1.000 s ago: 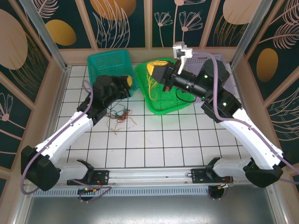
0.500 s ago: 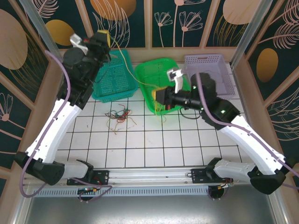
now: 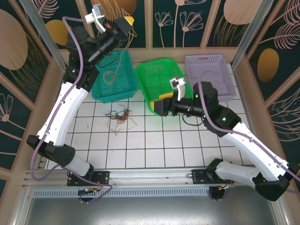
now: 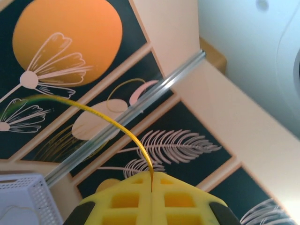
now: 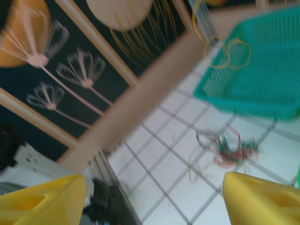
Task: Untangle the cables
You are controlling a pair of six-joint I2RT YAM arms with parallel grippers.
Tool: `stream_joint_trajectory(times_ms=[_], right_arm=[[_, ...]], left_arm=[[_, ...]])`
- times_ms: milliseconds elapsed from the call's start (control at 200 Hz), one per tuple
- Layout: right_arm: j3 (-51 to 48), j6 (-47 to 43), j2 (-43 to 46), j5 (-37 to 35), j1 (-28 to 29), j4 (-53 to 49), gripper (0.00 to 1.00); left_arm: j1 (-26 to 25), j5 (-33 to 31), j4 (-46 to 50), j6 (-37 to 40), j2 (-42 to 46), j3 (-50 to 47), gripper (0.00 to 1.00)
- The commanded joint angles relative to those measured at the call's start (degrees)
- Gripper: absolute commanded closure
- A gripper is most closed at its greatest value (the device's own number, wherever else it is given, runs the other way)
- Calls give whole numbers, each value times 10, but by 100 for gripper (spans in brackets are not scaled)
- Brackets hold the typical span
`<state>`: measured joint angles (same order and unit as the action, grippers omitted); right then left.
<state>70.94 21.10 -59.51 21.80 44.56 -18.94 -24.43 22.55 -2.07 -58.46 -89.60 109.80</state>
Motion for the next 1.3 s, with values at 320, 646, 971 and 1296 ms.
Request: stream_joint_trajectory(times_ms=[320, 646, 971, 1296], right_arm=[[363, -81, -249, -88, -13, 76, 16], [507, -76, -346, -65, -22, 18, 20], [459, -71, -326, -64, -35, -4, 39], [335, -47, -245, -31, -49, 49, 29]], left_arm=[[0, 86, 29, 127, 11, -5, 100], [-23, 92, 45, 142, 13, -12, 100], [-24, 72, 90, 166, 12, 14, 100], [-24, 58, 143, 195, 1, 41, 100]])
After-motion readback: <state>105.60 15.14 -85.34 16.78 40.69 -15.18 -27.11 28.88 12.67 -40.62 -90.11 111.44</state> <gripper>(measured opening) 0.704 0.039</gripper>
